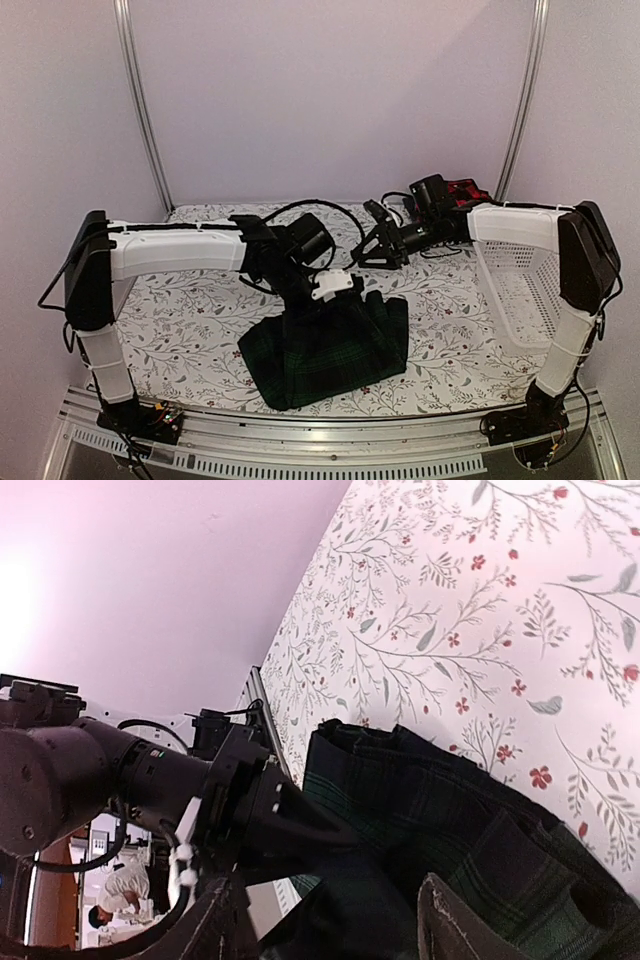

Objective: Fold and stack the mixed laundry pile
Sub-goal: Fold the rectangle-folded skirt at the center of the board.

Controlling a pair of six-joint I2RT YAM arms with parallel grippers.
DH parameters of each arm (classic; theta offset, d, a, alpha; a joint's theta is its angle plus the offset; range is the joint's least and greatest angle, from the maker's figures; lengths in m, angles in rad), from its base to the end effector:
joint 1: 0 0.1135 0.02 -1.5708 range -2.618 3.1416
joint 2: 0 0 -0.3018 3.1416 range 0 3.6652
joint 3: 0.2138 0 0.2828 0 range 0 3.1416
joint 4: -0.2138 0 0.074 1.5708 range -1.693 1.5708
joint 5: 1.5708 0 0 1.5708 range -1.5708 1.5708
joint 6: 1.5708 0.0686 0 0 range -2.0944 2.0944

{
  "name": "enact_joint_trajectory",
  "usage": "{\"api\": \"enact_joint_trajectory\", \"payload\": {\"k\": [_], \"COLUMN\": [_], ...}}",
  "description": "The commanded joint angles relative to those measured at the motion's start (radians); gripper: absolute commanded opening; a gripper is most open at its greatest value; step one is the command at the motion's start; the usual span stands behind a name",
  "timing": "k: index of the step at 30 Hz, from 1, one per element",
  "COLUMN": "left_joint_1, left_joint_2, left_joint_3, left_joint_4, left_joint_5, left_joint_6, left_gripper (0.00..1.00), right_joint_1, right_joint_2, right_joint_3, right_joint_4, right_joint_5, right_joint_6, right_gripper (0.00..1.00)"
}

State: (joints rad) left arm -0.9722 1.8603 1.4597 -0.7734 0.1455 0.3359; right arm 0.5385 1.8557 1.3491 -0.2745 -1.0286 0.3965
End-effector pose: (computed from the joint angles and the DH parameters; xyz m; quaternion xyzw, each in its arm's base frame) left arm 0.2391 -0.3682 0.2194 0.6063 0.7673 -0.1292 0.1644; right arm 0.3590 0.2829 0.2445 -0.2458 0.7882 0.5563 0.0943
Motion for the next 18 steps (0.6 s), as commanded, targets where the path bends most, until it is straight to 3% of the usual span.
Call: {"api": "enact_joint_trajectory", "payload": {"k": [1, 6, 10, 13, 16, 18], "left_joint_1": [0.05, 0.13, 0.184, 0.201, 0.198, 0.193], "left_joint_2": [0.084, 0.095, -0.027, -0.159, -0.255, -0.322], "left_joint_3": [0.038, 0.066, 0.041, -0.003, -0.034, -0.092], "left_joint_4": [0.111, 0.166, 0.18, 0.181, 0.144, 0.178], "left_joint_5": [-0.131, -0.305, -0.314, -0.234, -0.052, 0.1], "left_joint_6": [0.014, -0.1, -0.234, -0.358, -0.52, -0.653], "left_gripper": [0.24, 0.53, 0.71, 0.84, 0.98, 1.0], "right_joint_1": [-0.027, -0.031, -0.013, 0.039, 0.125, 0.177], "right_joint_2": [-0.172, -0.312, -0.389, -0.416, -0.394, -0.373], "right_joint_3": [-0.123, -0.242, -0.296, -0.297, -0.261, -0.244], "right_joint_4": [-0.007, -0.006, -0.009, -0.044, -0.08, -0.09], "right_joint_5": [0.075, 0.111, 0.111, 0.124, 0.136, 0.143], "right_joint_6": [0.021, 0.018, 0.004, -0.023, -0.046, -0.051], "right_gripper": [0.61, 0.61, 0.61, 0.6, 0.59, 0.58]}}
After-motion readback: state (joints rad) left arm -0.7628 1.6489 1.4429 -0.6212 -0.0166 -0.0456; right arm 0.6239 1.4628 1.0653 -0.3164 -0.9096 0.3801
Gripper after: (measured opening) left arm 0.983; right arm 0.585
